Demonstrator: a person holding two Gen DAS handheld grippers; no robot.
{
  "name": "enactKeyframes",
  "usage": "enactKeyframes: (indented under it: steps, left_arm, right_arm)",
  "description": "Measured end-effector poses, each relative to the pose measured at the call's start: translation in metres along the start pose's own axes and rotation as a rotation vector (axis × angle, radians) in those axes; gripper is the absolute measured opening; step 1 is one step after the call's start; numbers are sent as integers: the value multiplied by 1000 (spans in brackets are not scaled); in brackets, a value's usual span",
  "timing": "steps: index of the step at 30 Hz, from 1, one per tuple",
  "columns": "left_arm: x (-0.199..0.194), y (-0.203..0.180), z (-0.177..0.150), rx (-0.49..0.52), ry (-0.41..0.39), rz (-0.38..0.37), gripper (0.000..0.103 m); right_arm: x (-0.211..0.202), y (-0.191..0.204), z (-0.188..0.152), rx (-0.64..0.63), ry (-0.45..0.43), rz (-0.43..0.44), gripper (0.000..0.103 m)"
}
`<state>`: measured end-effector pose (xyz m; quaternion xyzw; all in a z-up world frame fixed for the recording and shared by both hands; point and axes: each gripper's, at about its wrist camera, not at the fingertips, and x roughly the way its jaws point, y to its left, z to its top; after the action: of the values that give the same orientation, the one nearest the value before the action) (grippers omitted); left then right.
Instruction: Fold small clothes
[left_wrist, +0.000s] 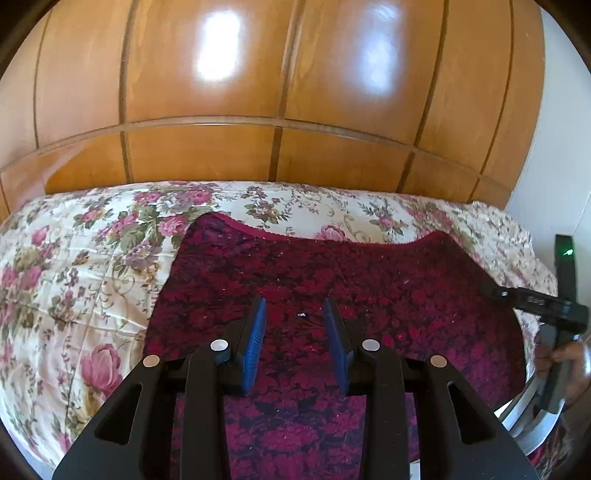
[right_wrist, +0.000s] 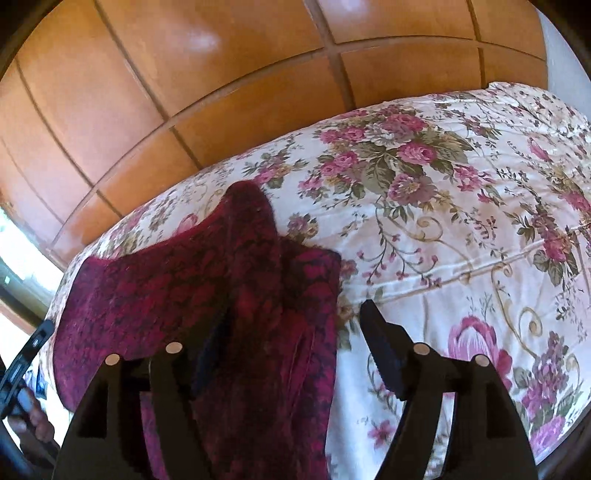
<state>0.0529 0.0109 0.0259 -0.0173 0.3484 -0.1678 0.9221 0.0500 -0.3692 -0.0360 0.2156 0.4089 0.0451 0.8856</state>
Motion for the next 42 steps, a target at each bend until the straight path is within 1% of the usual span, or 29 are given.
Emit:
enactKeyframes:
  steps: [3,5,6,7,8,9,10,13,14,16,18,19,21,22,24,26,27,29,30,31,34,35,37,40,41,42]
  left_arm:
    - [18,-1,-3,14,43,5,31]
    - [37,1,-6,33,92,22,31]
    - [47,3,-7,36,114,37,31]
    - [54,6,-8,31,128,34,31]
    - [63,10,-8,20,139,28,31]
    - [67,12,-8,15,139,28,31]
    - [70,13,-7,10,140,29,31]
    - [69,12,-2,-5,136,38,31]
    - [63,13,0,-25,124,30,31]
    - [48,14,1,-65,97,-20,31]
    - [31,12,-1,-84,72,-84,31]
    - [22,9,-6,-93,66,-132,31]
    - [18,0,-13,-83,87,-202,31]
    - [17,-7,-19,-66,97,-218,31]
    - [22,-21,-29,-26,126,-219,31]
    - [31,-25,-33,-24,146,-195,31]
    - [35,-25,-34,-32,156,-195,31]
    - [42,-21,-32,-64,166,-201,31]
    - [45,-18,-31,-80,175,-205,31]
    - [47,-16,-30,-89,180,-209,31]
    - [49,-13,-30,-101,186,-214,31]
    - [49,-14,-30,-98,185,-211,31]
    - [49,-14,-31,-98,185,-212,31]
    - [51,-8,-29,-123,195,-232,31]
    - [51,-7,-29,-132,197,-239,31]
    - [52,-4,-29,-144,200,-247,28]
  right_arm:
    - [-7,3,-9,-23,11,21,68]
    - [-9,1,-17,-17,30,27,70]
    - [-9,-2,-22,-2,37,27,79]
    - [-9,-7,-26,15,41,29,86]
    - [-8,-11,-30,36,52,39,86]
    - [-7,-17,-34,59,68,62,88]
    - [-6,-23,-40,93,88,102,92]
    - [-3,-37,-55,172,135,201,97]
    - [-3,-40,-60,186,138,227,97]
    - [-4,-42,-66,195,134,266,98]
    - [-5,-42,-71,192,144,305,99]
    - [-5,-41,-73,187,148,317,99]
    - [-5,-38,-77,170,161,343,99]
    - [-5,-36,-78,164,171,361,99]
    - [-3,-31,-81,159,197,411,99]
    - [-2,-28,-81,159,207,432,99]
    - [-2,-26,-82,156,207,434,99]
    - [-2,-24,-83,160,200,429,96]
    - [1,-24,-81,167,196,425,88]
    - [2,-24,-81,178,191,417,76]
    - [4,-24,-82,201,187,430,62]
    - [3,-22,-83,198,187,438,60]
    - [0,-18,-82,197,180,446,51]
    - [-10,-7,-77,184,153,458,43]
    - [-14,-3,-74,174,143,462,42]
    - [-20,5,-70,157,127,469,41]
